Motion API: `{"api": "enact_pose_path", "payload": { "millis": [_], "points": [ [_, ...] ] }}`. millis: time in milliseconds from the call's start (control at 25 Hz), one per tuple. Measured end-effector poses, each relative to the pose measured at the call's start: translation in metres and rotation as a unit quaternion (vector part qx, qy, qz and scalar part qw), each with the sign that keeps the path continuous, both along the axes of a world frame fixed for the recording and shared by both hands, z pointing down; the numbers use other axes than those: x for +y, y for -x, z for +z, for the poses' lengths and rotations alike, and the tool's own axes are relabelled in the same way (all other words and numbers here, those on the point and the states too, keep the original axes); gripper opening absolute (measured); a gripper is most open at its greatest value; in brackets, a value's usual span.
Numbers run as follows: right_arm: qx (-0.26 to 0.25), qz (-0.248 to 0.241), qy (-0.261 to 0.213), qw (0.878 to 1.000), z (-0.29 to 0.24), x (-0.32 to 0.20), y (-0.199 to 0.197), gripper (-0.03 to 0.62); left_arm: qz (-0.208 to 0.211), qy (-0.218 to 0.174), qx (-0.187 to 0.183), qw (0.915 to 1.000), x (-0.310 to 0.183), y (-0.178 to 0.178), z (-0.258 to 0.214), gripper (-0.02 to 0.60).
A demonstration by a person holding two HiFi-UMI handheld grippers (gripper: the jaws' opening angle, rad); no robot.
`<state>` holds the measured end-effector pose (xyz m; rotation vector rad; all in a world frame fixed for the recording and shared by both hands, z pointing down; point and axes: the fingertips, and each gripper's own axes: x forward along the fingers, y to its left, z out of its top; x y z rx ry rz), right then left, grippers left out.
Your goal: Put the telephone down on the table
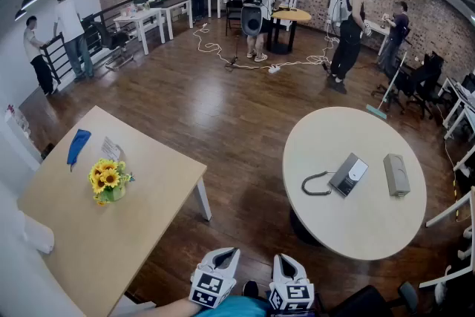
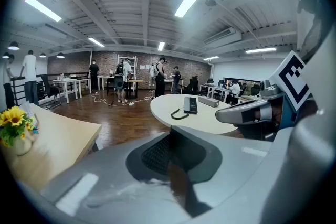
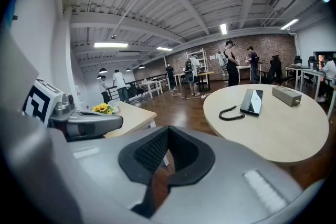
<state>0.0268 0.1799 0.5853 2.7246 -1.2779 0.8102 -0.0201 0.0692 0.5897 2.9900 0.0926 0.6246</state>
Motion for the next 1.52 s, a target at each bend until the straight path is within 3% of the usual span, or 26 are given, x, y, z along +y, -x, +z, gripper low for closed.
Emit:
{"api": "enact_pose_path", "payload": {
  "millis": [200,800,1040,1520],
  "points": [
    [0.006,-0.005,-0.006,1.000,0.000,0.020,-0.025,-0.006,-0.008,-0.003,0.012,0.9999,0.020,-0.026,-0.008,0.014],
    [-0.007,-0.004,-0.007,1.000,0.015,0.058,-0.068,-0.006,-0.009,-0.011,-0.012,0.9998,0.057,-0.058,0.007,0.014],
    [-0.010,0.019,-0.006,1.000,0.014,0.051,-0.094,-0.007,0.012,-0.005,-0.019,0.9997,0.047,-0.089,0.014,0.014],
    [0.008,0.080,0.014,0.997,-0.003,0.010,-0.164,-0.006,0.059,0.011,0.017,0.9980,-0.003,-0.175,-0.003,0.014]
  ]
}}
